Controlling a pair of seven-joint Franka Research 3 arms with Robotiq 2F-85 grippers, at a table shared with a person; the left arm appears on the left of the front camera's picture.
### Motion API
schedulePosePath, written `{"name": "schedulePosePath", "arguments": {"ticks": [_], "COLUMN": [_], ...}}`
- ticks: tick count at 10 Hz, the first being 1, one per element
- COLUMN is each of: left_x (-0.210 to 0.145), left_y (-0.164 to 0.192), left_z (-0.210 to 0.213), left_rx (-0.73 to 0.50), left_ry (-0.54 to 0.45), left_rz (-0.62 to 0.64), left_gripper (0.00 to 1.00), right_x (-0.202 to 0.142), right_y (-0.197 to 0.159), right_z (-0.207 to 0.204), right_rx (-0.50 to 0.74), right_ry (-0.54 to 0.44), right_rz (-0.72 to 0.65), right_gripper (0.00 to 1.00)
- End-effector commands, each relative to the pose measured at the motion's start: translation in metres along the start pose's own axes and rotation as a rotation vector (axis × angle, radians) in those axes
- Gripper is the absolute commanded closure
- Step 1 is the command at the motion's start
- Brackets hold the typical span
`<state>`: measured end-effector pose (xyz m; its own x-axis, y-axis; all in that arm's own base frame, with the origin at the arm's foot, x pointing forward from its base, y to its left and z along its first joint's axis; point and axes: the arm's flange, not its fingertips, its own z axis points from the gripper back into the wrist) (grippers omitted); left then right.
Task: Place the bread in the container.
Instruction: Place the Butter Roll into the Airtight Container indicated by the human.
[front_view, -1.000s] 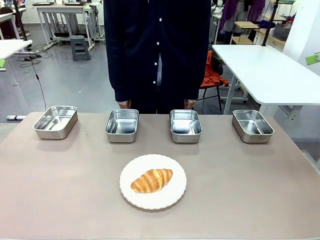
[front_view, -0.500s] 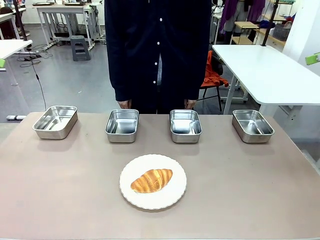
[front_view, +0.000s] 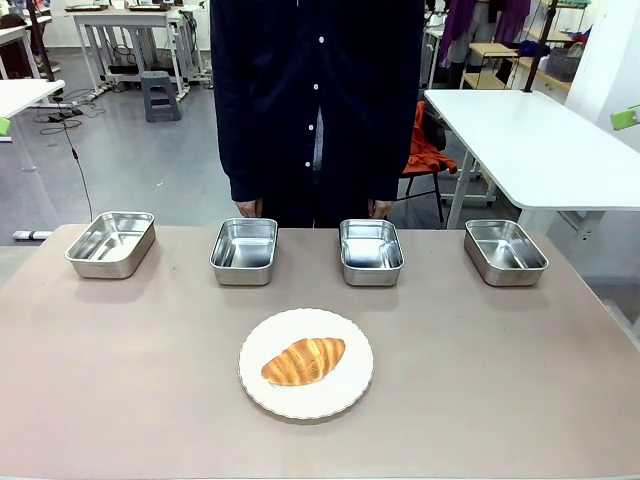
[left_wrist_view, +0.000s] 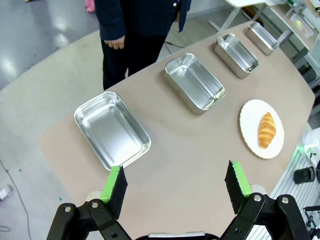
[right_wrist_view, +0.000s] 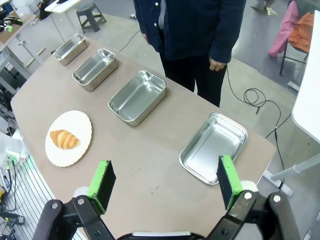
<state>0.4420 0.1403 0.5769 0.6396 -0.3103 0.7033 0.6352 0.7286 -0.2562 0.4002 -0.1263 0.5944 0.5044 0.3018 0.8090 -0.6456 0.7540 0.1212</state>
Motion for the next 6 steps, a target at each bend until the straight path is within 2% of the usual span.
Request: {"name": "schedulePosePath", "arguments": {"ticks": [1,6], "left_x": [-0.0015,-0.0015], "left_y": [0.0010,0.0010], "left_z": [0.0018,0.0018], "left_rx": [-0.007,-0.007], "left_ry": [-0.011,-0.011], "left_rz": [-0.005,-0.005], "left_gripper": [0.00,0.00], "right_x": [0.0004,0.0004], "right_y": [-0.0023,-0.0023], "right_z": [-0.0008,-0.0008], "right_rx": [0.009,0.009], "right_ry": [-0.021,-0.021], "right_rz": [0.016,0.016], "right_gripper": [0.00,0.00]}}
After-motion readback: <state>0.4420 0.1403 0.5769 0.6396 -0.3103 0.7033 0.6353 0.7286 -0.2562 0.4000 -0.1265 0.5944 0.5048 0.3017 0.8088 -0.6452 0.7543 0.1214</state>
